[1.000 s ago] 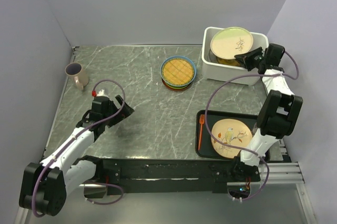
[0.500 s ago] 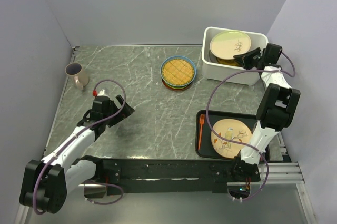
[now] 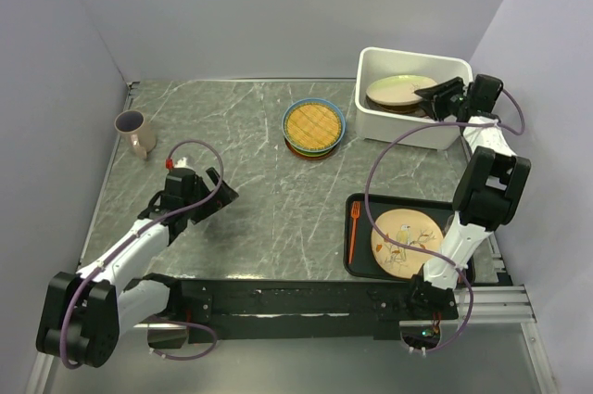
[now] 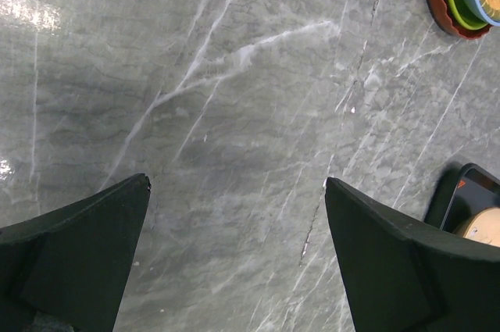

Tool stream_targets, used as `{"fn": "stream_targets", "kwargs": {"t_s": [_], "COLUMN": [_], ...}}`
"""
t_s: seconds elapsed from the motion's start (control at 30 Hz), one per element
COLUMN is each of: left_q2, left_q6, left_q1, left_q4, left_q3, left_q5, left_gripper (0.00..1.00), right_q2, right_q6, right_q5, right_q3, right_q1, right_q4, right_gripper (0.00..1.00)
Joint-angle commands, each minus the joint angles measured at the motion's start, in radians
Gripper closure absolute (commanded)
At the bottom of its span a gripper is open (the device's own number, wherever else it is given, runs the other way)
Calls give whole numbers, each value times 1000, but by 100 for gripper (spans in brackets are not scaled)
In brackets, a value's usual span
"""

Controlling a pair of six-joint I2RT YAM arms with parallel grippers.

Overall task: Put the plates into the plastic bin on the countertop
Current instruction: Place the plate in the plastic bin.

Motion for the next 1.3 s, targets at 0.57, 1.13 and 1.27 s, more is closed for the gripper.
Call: {"fn": "stream_targets", "kwargs": {"t_s": [0.57,1.13,1.27], "left_q2": [300,705,796], "left_q6": [30,49,50], "left_q1": [-3,-52,-70], "left_q4": [193,279,272], "left_q3": [202,636,757], "left_q5": [124,227,218], "left_gripper": [1,14,19], "right_q2": [-199,-666,-735], "right_q6": [-26,-149,-170], "right_q5": [-83,-43,-8], "right_q3": [-296,-598,-672], "right_q1": [-50,134,237], "right_q4": [120,94,78], "right_gripper": [23,23,23]}}
